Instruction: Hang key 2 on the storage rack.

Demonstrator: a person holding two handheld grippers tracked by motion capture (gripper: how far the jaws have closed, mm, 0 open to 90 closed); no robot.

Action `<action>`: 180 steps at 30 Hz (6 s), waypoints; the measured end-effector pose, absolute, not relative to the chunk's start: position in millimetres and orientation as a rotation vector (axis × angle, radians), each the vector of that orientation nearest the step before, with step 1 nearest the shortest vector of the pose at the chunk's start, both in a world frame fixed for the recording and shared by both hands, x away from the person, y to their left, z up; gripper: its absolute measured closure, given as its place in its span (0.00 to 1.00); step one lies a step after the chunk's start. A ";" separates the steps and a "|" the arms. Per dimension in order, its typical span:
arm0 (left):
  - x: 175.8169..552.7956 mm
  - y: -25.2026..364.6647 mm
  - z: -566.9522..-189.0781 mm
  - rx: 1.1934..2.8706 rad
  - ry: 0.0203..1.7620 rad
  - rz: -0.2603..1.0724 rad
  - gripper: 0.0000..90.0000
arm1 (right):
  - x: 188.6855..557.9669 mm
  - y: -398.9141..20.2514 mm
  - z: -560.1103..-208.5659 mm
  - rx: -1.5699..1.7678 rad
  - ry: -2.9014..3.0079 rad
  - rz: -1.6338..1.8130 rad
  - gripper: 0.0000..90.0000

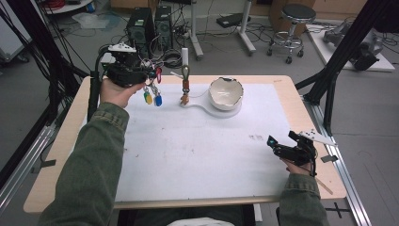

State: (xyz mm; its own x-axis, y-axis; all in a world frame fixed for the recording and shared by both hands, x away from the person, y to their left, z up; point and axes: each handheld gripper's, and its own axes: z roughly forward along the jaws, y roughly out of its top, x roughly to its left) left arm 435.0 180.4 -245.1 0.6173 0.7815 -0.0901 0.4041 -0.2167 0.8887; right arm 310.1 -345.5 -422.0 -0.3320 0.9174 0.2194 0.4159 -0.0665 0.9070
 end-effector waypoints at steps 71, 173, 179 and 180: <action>507.3 124.1 -310.2 2.028 0.834 0.179 0.87 | 310.0 -347.6 -423.7 1.426 1.748 1.399 0.01; 388.9 260.1 -359.4 1.684 1.158 0.521 0.02 | 310.6 -343.9 -423.2 1.419 1.756 1.394 0.01; 378.9 264.7 -362.9 1.674 1.169 0.527 0.02 | 310.6 -343.7 -423.1 1.421 1.755 1.395 0.01; 377.5 265.5 -363.5 1.673 1.169 0.528 0.02 | 310.6 -343.7 -423.0 1.421 1.755 1.395 0.01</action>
